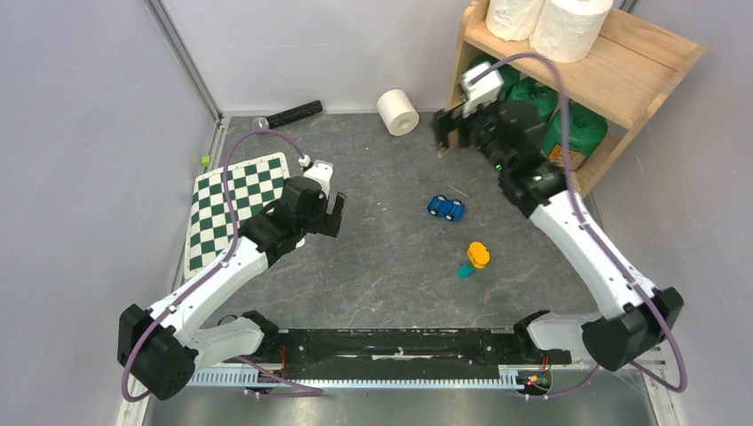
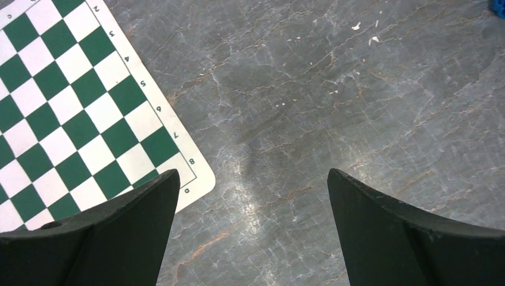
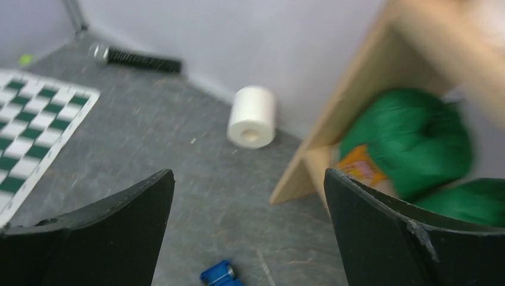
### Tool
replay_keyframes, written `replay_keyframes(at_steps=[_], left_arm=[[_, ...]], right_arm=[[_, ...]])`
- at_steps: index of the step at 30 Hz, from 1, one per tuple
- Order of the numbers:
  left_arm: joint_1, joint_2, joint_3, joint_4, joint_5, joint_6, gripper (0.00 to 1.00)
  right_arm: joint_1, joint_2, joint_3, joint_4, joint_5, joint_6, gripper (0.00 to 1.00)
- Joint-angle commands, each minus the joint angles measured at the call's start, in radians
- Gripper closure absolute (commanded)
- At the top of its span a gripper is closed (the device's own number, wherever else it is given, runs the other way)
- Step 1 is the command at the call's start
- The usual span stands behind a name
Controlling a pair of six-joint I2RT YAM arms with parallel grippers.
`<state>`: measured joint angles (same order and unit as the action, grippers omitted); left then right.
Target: Place and organize the paper towels onto the shelf
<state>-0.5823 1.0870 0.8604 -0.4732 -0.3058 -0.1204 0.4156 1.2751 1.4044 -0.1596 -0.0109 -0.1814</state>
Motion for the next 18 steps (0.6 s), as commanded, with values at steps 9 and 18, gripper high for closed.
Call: replay_keyframes(at_steps=[9,18], left_arm=[[0.006,-0.089,-0.014,-0.063,0.047,-0.087,0.0],[0.005,-0.178,-0.074,-0.102,0.0,-0.101,0.0]], right_arm=[[0.205,0.236,-0.303,0.526,0.165,0.175,0.02],[0.21,0.598,-0.117,0.716,0.394,0.342,0.02]])
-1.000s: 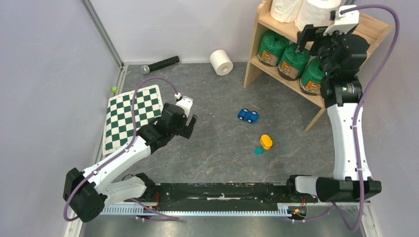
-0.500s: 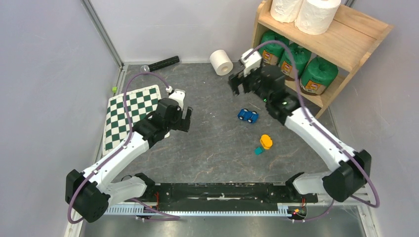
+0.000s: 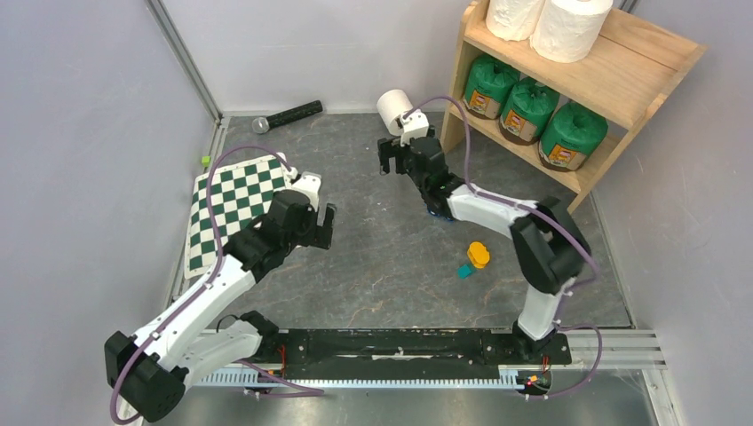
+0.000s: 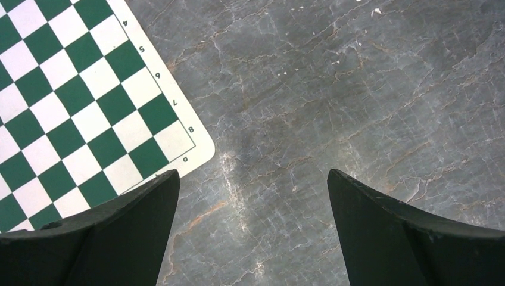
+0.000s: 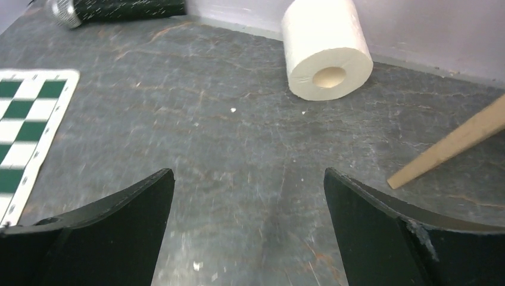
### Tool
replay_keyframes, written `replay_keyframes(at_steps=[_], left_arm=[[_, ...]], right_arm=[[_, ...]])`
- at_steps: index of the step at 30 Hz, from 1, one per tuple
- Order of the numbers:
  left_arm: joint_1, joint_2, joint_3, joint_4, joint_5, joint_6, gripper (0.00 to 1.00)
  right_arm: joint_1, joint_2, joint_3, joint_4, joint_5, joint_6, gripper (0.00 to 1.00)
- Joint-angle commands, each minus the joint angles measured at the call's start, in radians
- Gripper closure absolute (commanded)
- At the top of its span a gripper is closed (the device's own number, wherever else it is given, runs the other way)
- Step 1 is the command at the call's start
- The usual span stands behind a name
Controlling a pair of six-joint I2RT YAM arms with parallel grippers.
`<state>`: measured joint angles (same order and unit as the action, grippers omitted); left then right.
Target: Place and organize the paper towels onto the shelf
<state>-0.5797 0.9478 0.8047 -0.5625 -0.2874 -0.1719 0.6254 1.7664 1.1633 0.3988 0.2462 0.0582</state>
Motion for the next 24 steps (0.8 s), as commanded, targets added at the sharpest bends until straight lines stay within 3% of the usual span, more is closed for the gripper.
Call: replay_keyframes(at_steps=[1,10,18,24], left_arm=[[0.003,-0.048,-0.025,-0.012,-0.012,-0.055,0.0],[0.003,-0.096,-0.102,0.046,0.017,-0.086,0.0],[0.003,-0.104,-0.133,0.078,0.061,-0.087,0.0],[0.002,-0.114,-0.17,0.157,0.16,-0.119,0.0]], right_arm=[[-0.001,0.14,0.155,0.162,0.169,0.129,0.02],[-0.03,0.432,0.351,0.274,0.324,0.261,0.03],[-0.077,0.6,0.42,0.494,0.209,0.299,0.09],[-0.095,0.721,0.524,0.551,0.185,0.295,0.12]])
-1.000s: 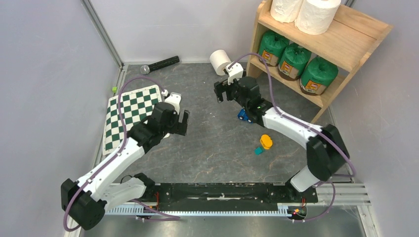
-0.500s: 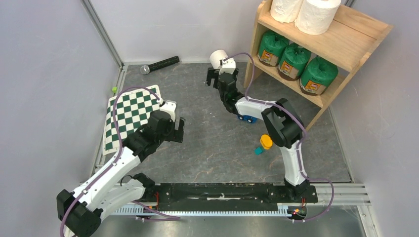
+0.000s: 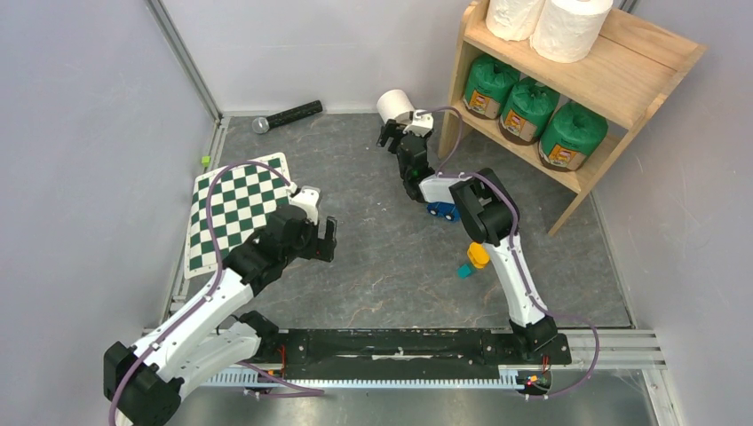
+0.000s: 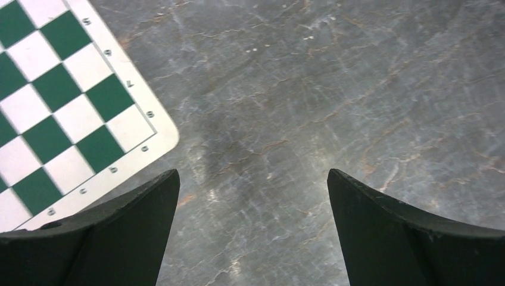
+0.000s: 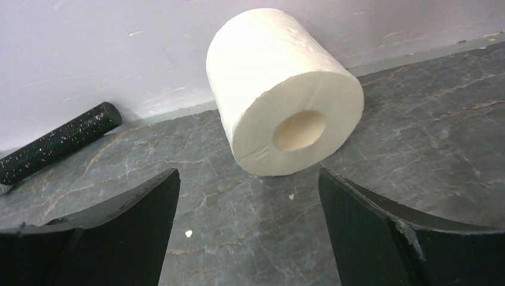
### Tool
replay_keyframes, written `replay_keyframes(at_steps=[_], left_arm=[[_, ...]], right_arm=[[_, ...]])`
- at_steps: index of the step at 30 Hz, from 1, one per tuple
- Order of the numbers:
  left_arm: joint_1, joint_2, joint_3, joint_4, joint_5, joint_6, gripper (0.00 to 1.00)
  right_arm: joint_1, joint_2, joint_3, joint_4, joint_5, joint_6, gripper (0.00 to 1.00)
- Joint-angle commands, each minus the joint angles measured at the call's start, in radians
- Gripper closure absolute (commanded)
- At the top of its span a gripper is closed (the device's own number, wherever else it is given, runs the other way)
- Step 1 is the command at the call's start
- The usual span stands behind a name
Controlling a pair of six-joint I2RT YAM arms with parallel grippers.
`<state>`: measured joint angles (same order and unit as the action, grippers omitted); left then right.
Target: Place and organize the paper towels onto the shelf
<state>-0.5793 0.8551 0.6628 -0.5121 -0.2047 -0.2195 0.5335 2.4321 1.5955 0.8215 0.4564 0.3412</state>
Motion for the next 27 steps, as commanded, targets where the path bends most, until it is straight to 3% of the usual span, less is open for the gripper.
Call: replay_keyframes(at_steps=[1,9,21,27], left_arm=[[0.002,-0.022,-0.036,0.124,0.085,-0.073,0.0],[0.002,0.014,-0.072,0.299,0.097,-0.054,0.0],[0.002,0.105,-0.082,0.454,0.068,-0.023,0.0],[0.003,0.151,-0.058,0.508,0.045,0.012,0.0]], right_arm=[[-0.005,0.072,0.106,0.141,-0.023,0.013,0.13],[-0.025,0.221,0.292,0.15,-0.059,0.029,0.19],[-0.075,0.325,0.416,0.131,-0.047,0.111,0.29],[-0.091,0.343,0.428,0.154,-0.074,0.122,0.57]])
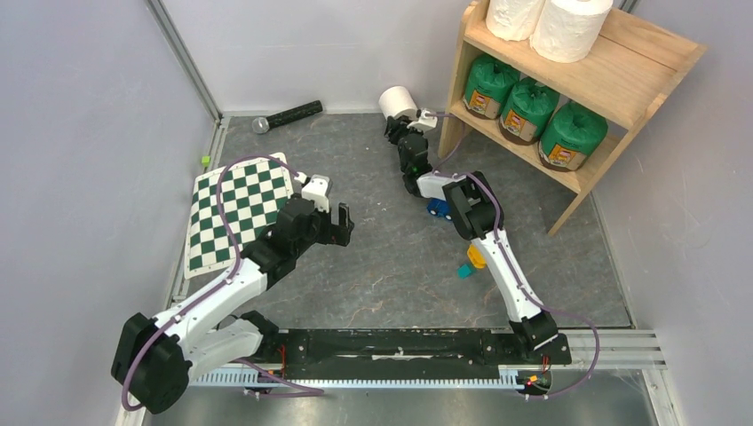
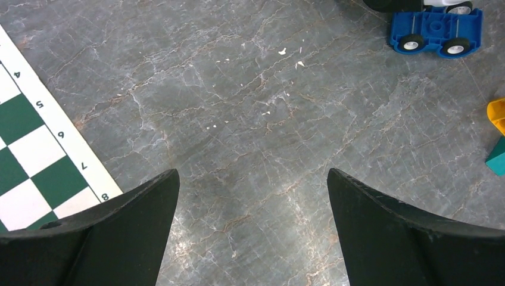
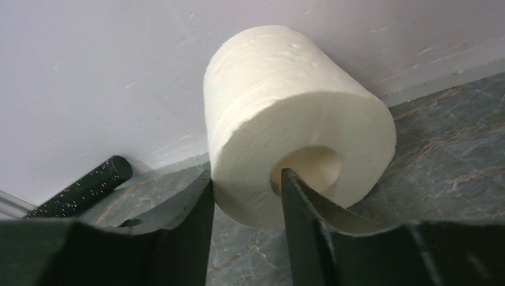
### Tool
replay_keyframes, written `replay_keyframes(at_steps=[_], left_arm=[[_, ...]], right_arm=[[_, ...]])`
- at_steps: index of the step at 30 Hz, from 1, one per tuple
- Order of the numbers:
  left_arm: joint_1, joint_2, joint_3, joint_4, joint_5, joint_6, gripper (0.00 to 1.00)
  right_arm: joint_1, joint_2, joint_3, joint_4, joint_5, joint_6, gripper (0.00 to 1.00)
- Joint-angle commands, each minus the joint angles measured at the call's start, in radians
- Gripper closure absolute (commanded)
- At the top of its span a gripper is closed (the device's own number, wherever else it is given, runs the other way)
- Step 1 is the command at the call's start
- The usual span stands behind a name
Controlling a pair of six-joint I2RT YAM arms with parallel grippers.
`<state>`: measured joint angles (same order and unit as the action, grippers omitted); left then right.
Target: Place and organize the paper towels onto the shelf
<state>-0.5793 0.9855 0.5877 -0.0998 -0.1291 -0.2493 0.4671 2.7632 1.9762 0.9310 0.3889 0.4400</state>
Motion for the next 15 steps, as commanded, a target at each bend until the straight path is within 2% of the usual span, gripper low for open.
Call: replay_keyframes(at_steps=[1,4,7,15], left_arm=[[0.002,0.024,0.019,0.096,-0.036,0.049,0.0],[0.002,0.026,0.025,0.12,-0.046,0.061,0.0],[0.002,0.022,0.03,0.124,-0.052,0.071,0.0],[0.004,-0.048,0.038,0.107,-0.09,0.104,0.0]], right_arm=[[-0.027,0.009,0.043,0.051,-0.013,0.023,0.62],[-0.028,-0.016,0.017,0.069,-0.039,0.009,0.78],[-0.026,-0.085,-0.084,0.12,-0.07,0.009,0.91],[0.029,-0.379,-0.461,0.226,-0.152,-0.025,0.99]])
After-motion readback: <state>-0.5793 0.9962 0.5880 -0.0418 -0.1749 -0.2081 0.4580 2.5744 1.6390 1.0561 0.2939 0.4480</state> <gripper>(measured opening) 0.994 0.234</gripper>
